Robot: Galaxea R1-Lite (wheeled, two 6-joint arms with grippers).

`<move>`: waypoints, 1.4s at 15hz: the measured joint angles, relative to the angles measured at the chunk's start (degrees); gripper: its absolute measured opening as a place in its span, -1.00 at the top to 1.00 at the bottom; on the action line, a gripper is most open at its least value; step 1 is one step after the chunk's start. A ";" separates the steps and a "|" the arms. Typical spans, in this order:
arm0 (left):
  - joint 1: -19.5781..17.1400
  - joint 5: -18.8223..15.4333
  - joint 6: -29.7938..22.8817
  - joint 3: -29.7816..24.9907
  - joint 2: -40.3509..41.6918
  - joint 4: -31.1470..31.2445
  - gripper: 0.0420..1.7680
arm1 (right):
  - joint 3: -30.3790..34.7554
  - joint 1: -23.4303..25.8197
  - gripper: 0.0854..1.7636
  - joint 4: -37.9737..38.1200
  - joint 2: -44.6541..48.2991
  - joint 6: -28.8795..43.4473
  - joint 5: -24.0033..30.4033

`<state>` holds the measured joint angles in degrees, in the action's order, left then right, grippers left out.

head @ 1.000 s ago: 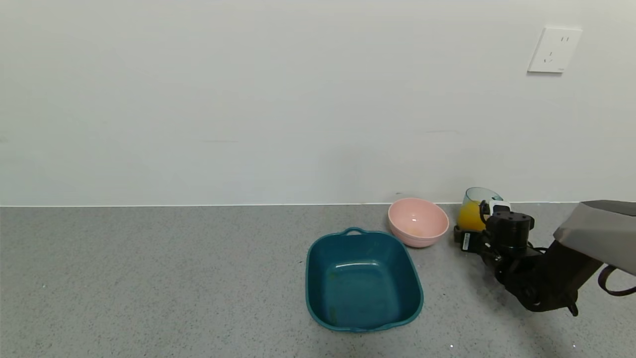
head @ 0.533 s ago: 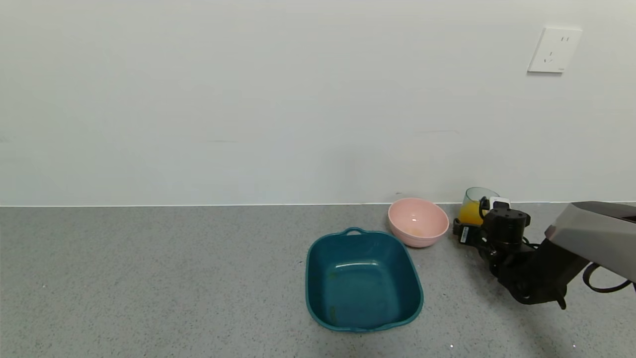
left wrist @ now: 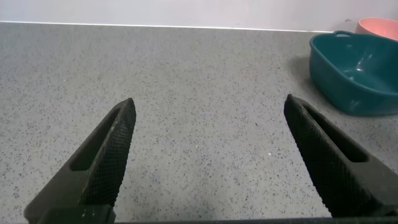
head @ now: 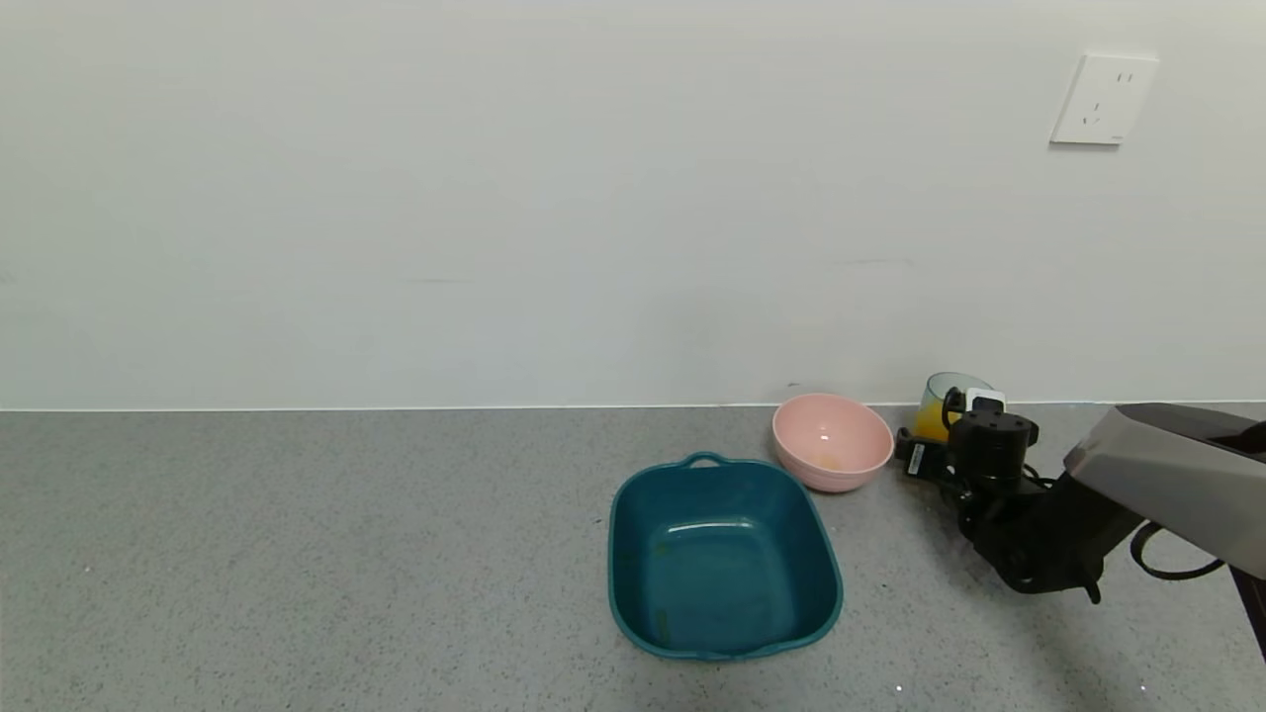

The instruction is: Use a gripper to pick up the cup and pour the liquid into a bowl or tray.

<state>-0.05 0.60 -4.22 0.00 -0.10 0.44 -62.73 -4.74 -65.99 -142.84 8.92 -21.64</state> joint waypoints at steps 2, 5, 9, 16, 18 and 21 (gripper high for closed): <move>-0.02 0.00 0.00 0.00 0.00 0.00 -0.94 | -1.54 0.06 -0.94 0.12 -0.96 0.00 -0.38; 0.00 0.00 0.00 0.00 0.00 0.00 -0.94 | -3.63 0.06 -0.94 0.22 -2.17 -0.13 -2.17; 0.00 0.00 0.01 0.00 0.00 0.00 -0.94 | -6.89 0.11 -0.94 1.44 -3.74 -0.20 -3.61; -0.02 0.00 0.01 0.00 0.00 0.00 -0.94 | -10.84 0.28 -0.94 4.11 -4.99 -0.35 -3.79; -0.02 -0.02 0.00 0.00 0.00 0.00 -0.94 | -11.41 0.54 -0.94 4.13 -5.18 -0.74 -3.83; 0.00 0.00 0.00 0.00 0.00 0.00 -0.94 | -11.57 0.72 -0.52 4.08 -5.40 -0.88 -3.80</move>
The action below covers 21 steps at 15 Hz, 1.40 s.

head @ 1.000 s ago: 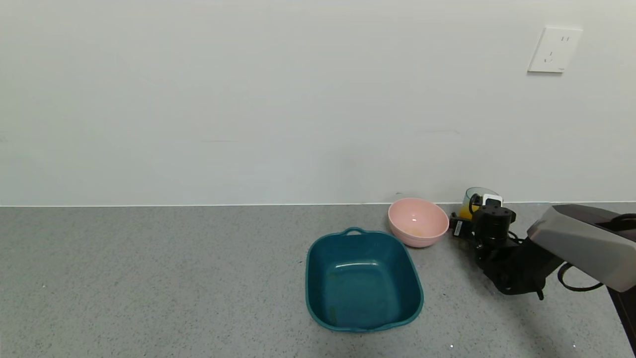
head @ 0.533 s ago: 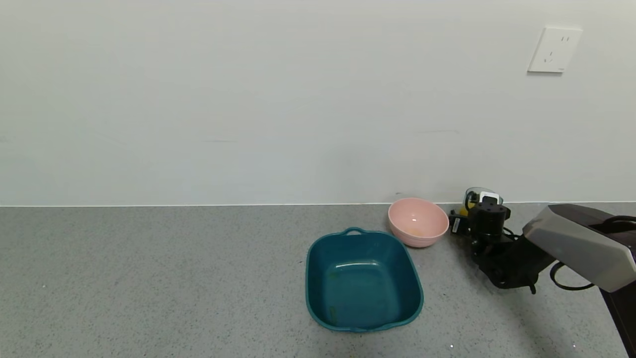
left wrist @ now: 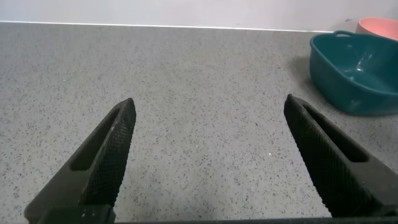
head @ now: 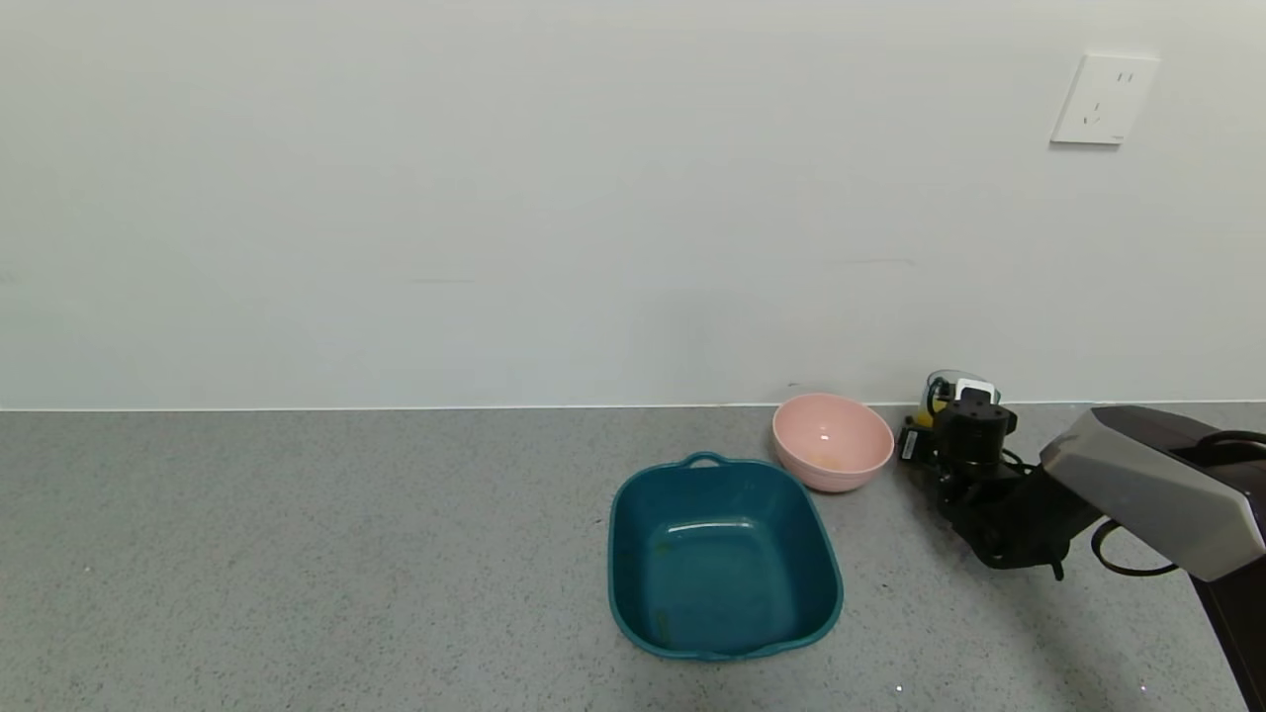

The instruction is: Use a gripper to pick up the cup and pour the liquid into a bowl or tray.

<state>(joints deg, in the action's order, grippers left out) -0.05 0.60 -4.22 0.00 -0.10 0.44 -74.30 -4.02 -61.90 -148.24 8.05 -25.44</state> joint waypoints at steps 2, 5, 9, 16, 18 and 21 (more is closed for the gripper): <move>-0.02 0.00 0.01 0.00 0.00 0.00 -0.94 | 0.02 0.00 -0.50 0.00 0.00 -0.02 0.01; 0.00 0.00 0.00 0.00 0.00 0.00 -0.94 | 0.07 0.01 -0.50 0.00 0.02 -0.02 0.06; 0.00 0.00 0.04 0.00 0.00 0.00 -0.94 | 0.27 0.01 -0.50 0.00 0.06 -0.02 0.09; 0.00 0.00 0.01 0.00 0.00 0.00 -0.94 | 0.73 -0.02 -0.50 -0.06 0.33 -0.06 0.22; 0.00 0.00 0.01 0.00 0.00 0.00 -0.94 | 1.05 -0.02 -0.50 -0.02 0.72 -0.06 0.34; 0.00 0.00 0.01 0.00 0.00 0.00 -0.94 | 2.04 -0.02 -0.50 0.02 1.84 -0.13 0.65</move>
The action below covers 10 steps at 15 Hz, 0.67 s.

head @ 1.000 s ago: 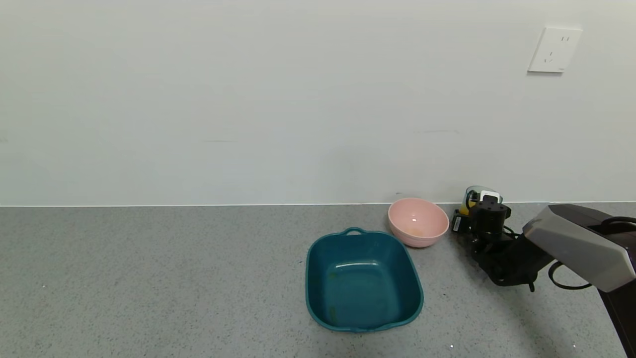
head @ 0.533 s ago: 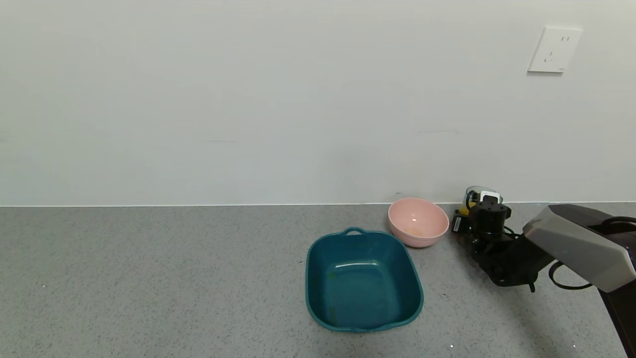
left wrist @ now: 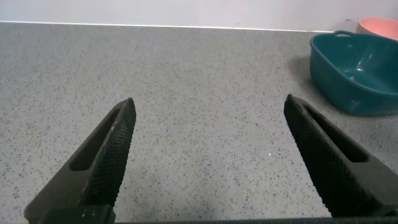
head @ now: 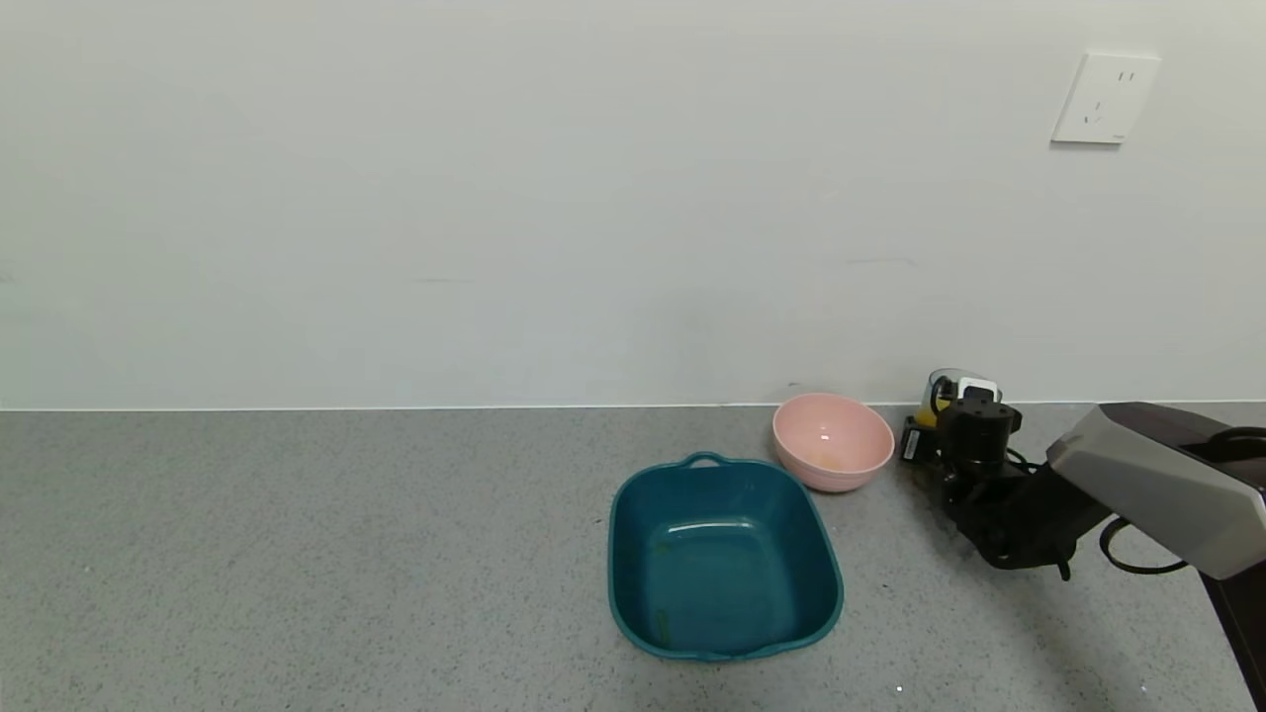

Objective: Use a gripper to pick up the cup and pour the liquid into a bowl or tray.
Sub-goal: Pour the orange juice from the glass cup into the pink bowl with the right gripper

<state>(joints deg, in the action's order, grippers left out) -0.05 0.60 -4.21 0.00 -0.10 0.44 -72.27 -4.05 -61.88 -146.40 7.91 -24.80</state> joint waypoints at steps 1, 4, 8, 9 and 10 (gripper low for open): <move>0.00 0.00 0.00 0.00 0.00 0.00 -0.94 | 0.72 -0.05 -0.50 -0.05 0.59 -0.06 0.29; -0.02 -0.02 0.00 0.00 0.00 0.00 -0.94 | 3.52 -0.13 -0.50 -0.13 3.10 -0.12 1.56; 0.00 -0.02 -0.01 0.00 0.00 0.00 -0.94 | 9.84 -0.16 -0.50 -0.22 8.80 -0.20 5.81; 0.00 -0.02 -0.01 0.00 0.00 0.00 -0.94 | 11.46 -0.16 -0.50 -0.27 10.56 -0.54 6.85; -0.02 0.00 0.02 0.00 0.00 0.00 -0.94 | 13.09 -0.16 -0.50 -0.29 12.32 -1.24 7.94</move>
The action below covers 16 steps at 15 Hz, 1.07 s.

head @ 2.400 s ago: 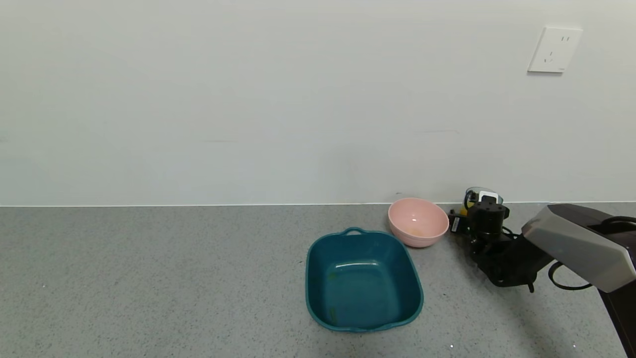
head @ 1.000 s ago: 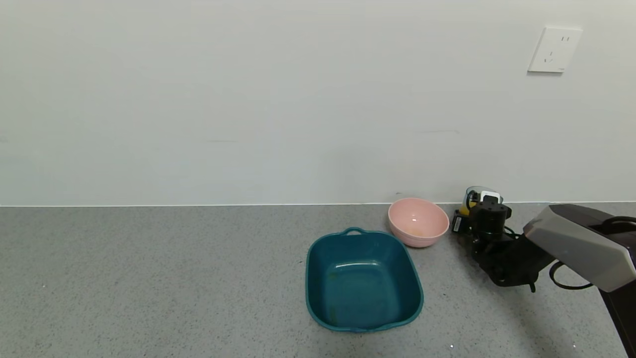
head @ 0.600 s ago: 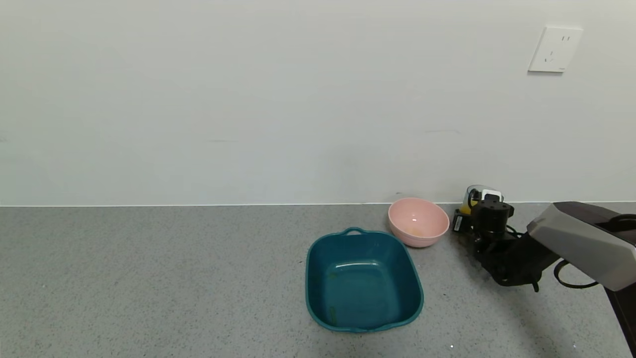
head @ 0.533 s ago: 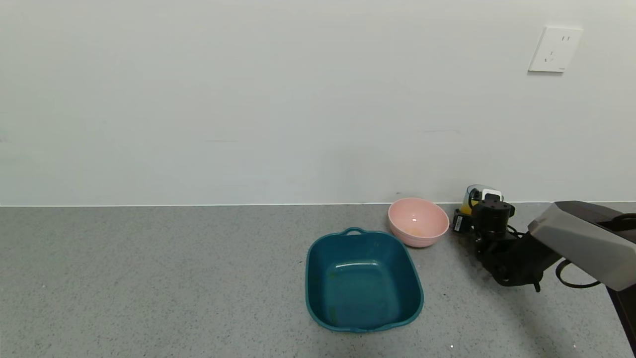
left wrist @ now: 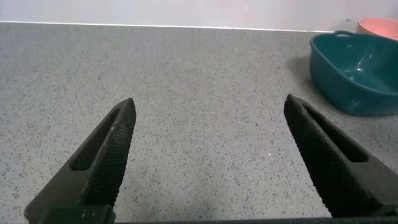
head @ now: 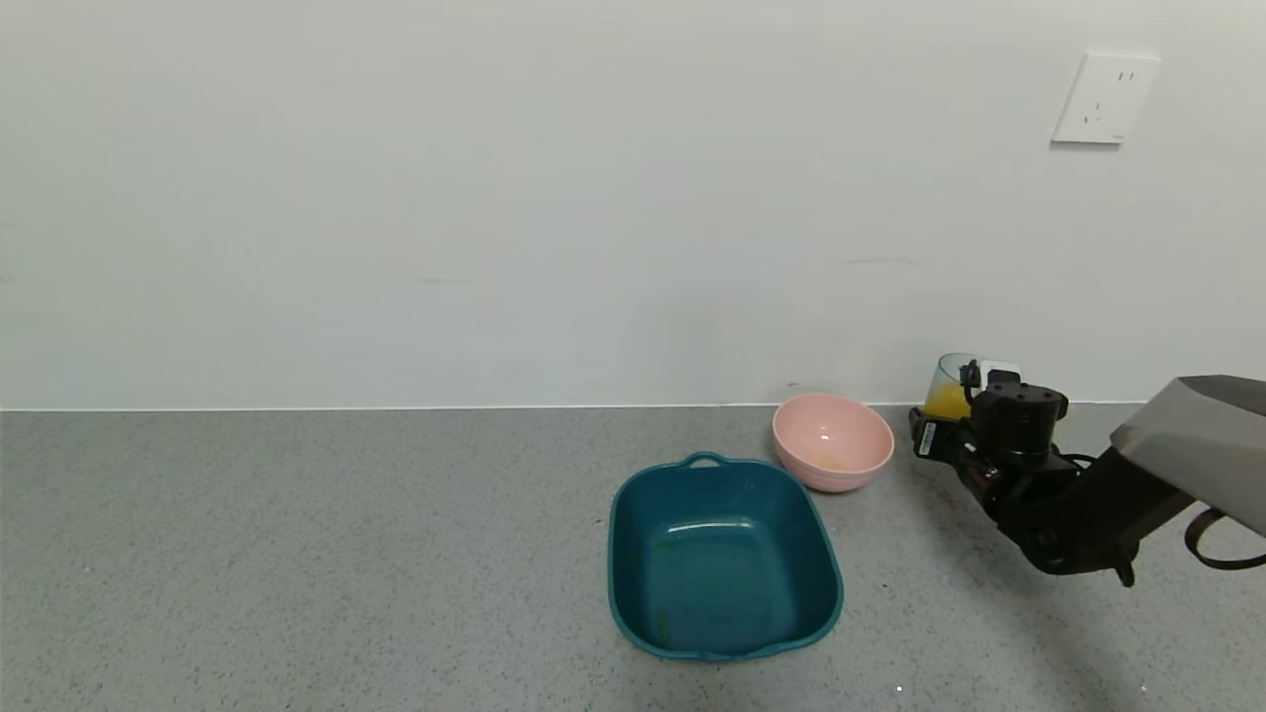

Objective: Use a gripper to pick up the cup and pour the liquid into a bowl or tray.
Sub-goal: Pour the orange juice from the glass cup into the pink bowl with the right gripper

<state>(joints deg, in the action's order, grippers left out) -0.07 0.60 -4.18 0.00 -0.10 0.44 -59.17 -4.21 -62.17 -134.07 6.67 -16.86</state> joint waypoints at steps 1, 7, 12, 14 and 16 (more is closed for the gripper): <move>0.00 0.00 -0.02 0.00 0.00 0.00 -0.94 | 1.71 0.00 -0.50 -0.10 1.90 -1.00 1.13; 0.02 -0.02 -0.02 0.00 0.00 0.00 -0.94 | 7.56 0.02 -0.50 -0.21 10.23 -7.52 6.12; 0.00 0.00 -0.04 0.00 0.00 0.00 -0.94 | 8.35 0.55 -0.50 -0.15 12.63 -12.84 8.48; 0.00 0.00 -0.02 0.00 0.00 0.00 -0.94 | 8.37 0.62 -0.50 -0.06 12.80 -14.85 8.62; 0.02 -0.02 -0.02 0.00 0.00 0.00 -0.94 | 8.41 0.63 -0.50 -0.09 12.90 -17.21 9.79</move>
<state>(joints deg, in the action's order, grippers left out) -0.05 0.57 -4.21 0.00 -0.10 0.44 -50.76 -3.57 -62.26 -121.17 -10.54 -7.07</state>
